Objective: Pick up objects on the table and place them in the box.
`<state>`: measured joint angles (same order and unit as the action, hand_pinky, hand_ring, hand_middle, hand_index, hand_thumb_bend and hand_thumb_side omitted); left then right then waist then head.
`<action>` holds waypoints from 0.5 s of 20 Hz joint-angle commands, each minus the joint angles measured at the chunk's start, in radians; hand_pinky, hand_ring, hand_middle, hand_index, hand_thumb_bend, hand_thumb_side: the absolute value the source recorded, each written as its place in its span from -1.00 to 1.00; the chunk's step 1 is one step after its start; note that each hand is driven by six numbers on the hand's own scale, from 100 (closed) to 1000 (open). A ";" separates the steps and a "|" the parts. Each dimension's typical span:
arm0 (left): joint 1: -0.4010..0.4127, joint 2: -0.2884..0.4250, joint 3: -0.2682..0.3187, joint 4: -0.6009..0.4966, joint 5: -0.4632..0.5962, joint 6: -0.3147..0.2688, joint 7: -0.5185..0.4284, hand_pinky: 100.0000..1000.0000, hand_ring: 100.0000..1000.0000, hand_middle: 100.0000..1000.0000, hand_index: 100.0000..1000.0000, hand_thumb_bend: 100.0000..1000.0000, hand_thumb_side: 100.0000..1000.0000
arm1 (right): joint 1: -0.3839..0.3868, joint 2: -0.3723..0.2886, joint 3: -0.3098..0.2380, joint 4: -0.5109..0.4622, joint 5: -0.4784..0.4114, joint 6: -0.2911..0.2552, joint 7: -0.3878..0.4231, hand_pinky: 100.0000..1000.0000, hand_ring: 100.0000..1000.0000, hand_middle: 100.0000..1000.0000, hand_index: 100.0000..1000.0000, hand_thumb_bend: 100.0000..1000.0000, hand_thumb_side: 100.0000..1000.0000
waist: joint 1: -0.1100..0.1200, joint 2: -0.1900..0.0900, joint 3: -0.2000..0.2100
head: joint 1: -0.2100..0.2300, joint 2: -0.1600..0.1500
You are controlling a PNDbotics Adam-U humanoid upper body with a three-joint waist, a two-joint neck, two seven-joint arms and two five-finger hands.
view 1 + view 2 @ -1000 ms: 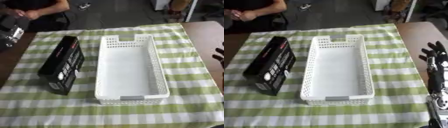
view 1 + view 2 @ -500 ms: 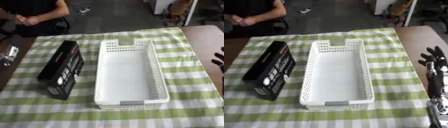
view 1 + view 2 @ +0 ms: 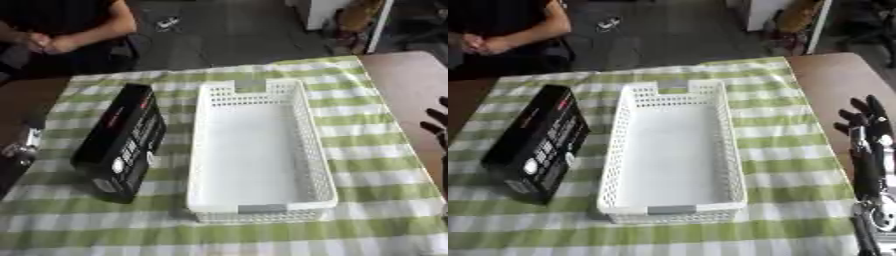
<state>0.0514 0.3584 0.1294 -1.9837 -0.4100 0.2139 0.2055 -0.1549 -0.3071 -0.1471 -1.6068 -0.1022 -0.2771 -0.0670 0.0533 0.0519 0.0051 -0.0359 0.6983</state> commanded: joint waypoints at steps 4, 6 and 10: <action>-0.017 0.012 -0.004 -0.015 -0.040 0.082 -0.066 0.49 0.63 0.65 0.76 0.33 0.44 | -0.012 -0.010 -0.004 -0.010 0.003 0.000 -0.002 0.51 0.64 0.74 1.00 -1.00 0.12 | -0.002 -0.008 0.002 | -0.001 -0.001; -0.029 0.014 -0.007 -0.015 -0.072 0.098 -0.092 0.49 0.63 0.65 0.76 0.34 0.44 | -0.012 -0.010 -0.003 -0.010 0.003 -0.001 -0.001 0.51 0.64 0.74 1.00 -1.00 0.12 | -0.002 -0.008 0.003 | 0.002 0.001; -0.046 0.012 -0.011 -0.016 -0.121 0.115 -0.126 0.49 0.62 0.62 0.74 0.45 0.40 | -0.012 -0.010 -0.003 -0.009 0.002 -0.001 -0.001 0.51 0.64 0.74 1.00 -1.00 0.12 | -0.002 -0.008 0.004 | 0.005 0.005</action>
<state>0.0159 0.3544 0.1178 -1.9837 -0.5142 0.3257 0.0906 -0.1551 -0.3071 -0.1472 -1.6067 -0.1022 -0.2771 -0.0670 0.0533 0.0520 0.0078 -0.0352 0.7018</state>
